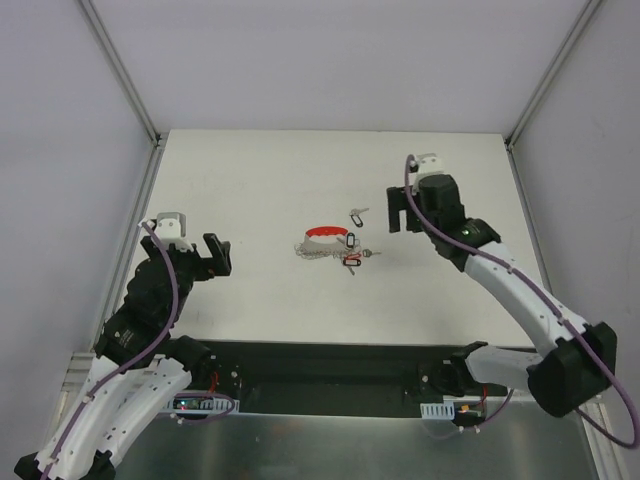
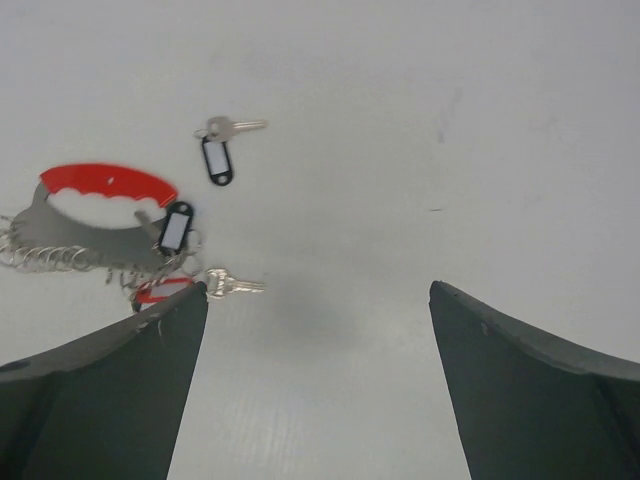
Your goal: Put the keys on the keyring
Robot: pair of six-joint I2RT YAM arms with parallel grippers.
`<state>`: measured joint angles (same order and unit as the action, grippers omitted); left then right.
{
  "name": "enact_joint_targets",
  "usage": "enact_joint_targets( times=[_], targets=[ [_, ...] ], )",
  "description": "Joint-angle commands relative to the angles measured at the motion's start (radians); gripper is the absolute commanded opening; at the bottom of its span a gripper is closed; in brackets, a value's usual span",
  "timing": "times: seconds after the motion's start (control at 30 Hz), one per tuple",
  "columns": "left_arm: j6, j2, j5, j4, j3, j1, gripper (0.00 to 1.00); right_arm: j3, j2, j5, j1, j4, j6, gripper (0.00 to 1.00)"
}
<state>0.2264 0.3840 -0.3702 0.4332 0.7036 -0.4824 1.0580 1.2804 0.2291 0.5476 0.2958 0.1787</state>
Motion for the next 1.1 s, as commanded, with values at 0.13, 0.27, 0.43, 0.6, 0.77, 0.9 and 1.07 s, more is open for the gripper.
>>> enact_joint_targets(
  times=[0.13,0.27,0.43,0.6,0.77,0.9,1.07],
  targets=[
    [-0.004,-0.02,-0.018,-0.007,0.025,0.016,0.99,-0.101,-0.398,0.245,-0.159,0.046,-0.047,0.96],
    [-0.002,-0.008,-0.021,-0.007,0.034,0.016,0.99,-0.125,-0.524,0.329,-0.181,0.078,-0.007,0.96],
    [0.011,0.006,-0.042,-0.014,0.036,0.015,0.99,-0.144,-0.645,0.368,-0.19,0.101,0.033,0.96],
    [0.014,0.026,-0.062,-0.014,0.056,0.015,0.99,-0.148,-0.704,0.366,-0.19,0.101,0.059,0.96],
    [0.014,0.0,-0.062,-0.025,0.051,0.016,0.99,-0.151,-0.717,0.354,-0.19,0.106,0.058,0.96],
    [0.017,-0.023,-0.058,-0.027,0.05,0.016,0.99,-0.168,-0.725,0.346,-0.19,0.108,0.047,0.96],
    [0.024,-0.076,-0.072,-0.031,0.042,0.016,0.99,-0.171,-0.733,0.342,-0.19,0.115,0.064,0.96]
  ],
)
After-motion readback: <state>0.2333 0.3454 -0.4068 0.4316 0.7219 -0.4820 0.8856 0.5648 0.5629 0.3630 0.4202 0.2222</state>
